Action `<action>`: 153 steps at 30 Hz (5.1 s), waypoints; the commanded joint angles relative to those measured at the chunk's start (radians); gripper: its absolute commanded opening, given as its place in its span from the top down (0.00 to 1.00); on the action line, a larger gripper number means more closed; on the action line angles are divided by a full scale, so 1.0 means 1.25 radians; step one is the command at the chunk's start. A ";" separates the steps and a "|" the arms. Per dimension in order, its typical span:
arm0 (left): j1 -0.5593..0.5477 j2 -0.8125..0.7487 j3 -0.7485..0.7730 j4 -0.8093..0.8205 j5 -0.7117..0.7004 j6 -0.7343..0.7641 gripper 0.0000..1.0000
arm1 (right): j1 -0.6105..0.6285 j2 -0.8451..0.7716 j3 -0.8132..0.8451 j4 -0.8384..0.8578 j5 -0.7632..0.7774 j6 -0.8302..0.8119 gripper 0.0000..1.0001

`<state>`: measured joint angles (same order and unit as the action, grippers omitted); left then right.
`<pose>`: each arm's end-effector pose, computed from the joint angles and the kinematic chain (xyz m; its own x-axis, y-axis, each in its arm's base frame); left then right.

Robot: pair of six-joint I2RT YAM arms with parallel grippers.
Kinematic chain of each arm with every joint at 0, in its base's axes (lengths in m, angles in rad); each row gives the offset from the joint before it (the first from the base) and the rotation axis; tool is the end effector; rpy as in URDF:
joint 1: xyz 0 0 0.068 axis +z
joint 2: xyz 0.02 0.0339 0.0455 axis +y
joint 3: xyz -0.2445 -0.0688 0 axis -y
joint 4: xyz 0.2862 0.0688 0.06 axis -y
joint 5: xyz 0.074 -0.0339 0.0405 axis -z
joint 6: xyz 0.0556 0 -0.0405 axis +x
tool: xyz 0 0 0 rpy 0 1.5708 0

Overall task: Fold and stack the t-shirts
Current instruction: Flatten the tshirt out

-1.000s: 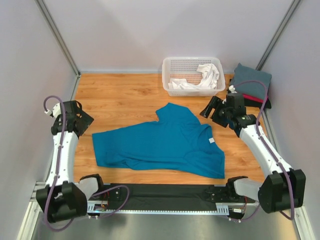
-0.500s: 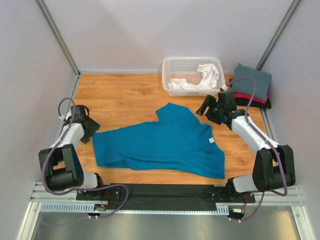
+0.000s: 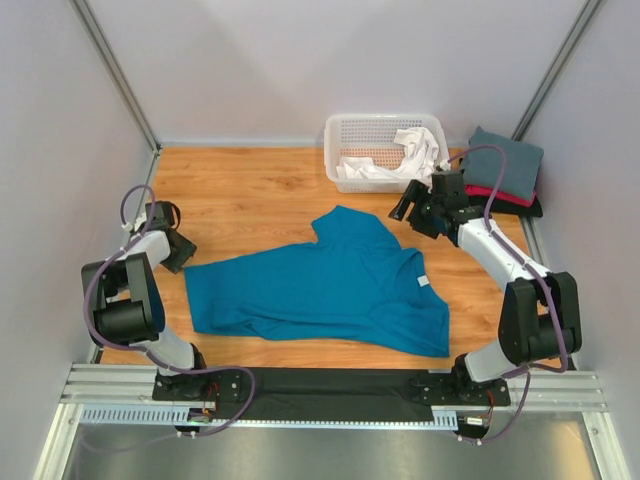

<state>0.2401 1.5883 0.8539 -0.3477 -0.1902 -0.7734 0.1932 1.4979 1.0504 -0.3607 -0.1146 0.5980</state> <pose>0.3251 0.0904 0.0972 -0.3903 -0.8018 -0.4525 -0.8279 0.5207 -0.2085 0.3672 0.0783 0.1942 -0.7375 0.4256 -0.5244 0.1778 0.8714 0.4572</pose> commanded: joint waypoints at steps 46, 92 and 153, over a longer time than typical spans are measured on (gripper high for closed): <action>0.005 -0.114 -0.038 -0.092 -0.059 -0.021 1.00 | 0.088 0.250 0.201 0.035 0.045 -0.038 0.24; 0.005 -0.323 -0.142 -0.069 0.021 -0.013 1.00 | 0.195 0.179 0.047 0.114 0.163 -0.179 1.00; 0.005 -0.360 -0.200 -0.037 0.036 0.004 1.00 | 0.256 0.122 -0.055 0.103 0.066 -0.001 0.87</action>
<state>0.2424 1.1507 0.6010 -0.4210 -0.1402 -0.7795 0.4900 1.7000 0.9485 -0.2699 -0.0612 0.6342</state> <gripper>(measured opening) 0.003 0.147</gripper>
